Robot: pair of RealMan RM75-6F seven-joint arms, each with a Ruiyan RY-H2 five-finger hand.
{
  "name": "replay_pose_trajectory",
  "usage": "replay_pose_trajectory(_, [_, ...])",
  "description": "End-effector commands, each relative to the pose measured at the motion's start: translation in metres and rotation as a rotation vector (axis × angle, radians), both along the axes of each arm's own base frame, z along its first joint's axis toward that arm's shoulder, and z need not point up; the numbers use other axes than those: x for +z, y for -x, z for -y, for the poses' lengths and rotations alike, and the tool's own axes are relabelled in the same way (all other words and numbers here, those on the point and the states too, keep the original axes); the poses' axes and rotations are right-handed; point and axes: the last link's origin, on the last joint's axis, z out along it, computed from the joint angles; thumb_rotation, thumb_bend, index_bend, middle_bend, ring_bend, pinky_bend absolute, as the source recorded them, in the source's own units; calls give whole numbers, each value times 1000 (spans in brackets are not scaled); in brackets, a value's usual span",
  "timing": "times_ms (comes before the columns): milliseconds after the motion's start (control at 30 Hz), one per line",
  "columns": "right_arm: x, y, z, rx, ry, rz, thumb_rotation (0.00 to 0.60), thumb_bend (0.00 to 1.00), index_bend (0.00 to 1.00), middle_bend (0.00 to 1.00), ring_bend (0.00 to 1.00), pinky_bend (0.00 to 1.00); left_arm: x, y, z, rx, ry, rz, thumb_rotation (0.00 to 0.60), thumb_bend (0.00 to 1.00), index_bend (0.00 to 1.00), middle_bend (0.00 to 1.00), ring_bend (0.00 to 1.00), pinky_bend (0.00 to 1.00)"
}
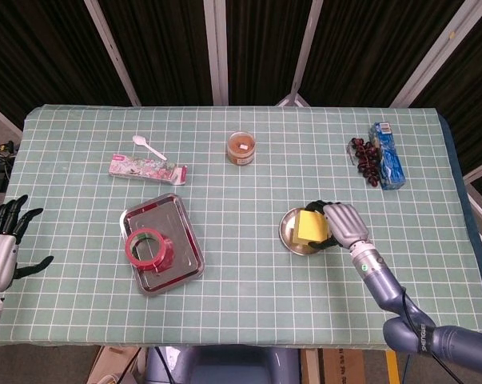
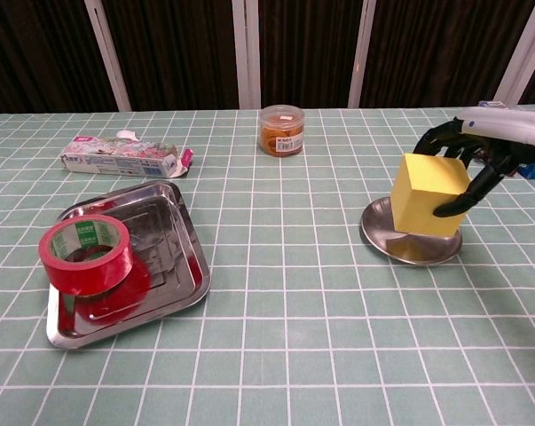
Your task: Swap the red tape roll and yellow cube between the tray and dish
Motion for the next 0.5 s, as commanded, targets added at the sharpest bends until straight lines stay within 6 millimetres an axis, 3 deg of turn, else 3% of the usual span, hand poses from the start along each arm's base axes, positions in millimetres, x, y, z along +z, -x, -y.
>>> replay_pose_trajectory(33, [-3, 3, 0, -1, -3, -1, 600, 185, 321, 303, 327, 320, 0, 0, 0, 0, 0, 0, 600, 39, 191, 0, 0, 0])
replay_pose_trajectory(300, [-15, 10, 9, -13, 3, -26, 600, 179, 225, 183, 187, 232, 1, -1, 3, 2, -11, -2, 600, 39, 191, 0, 0, 0])
replay_pose_trajectory(400, [-18, 13, 10, -25, -18, -35, 600, 91, 135, 49, 44, 84, 1, -3, 5, -3, -6, 0, 600, 39, 191, 0, 0, 0])
replay_pose_trajectory(500, [-15, 12, 12, -25, -15, -26, 600, 44, 18, 0, 0, 0, 3, -3, 6, -5, -15, -2, 600, 39, 191, 0, 0, 0])
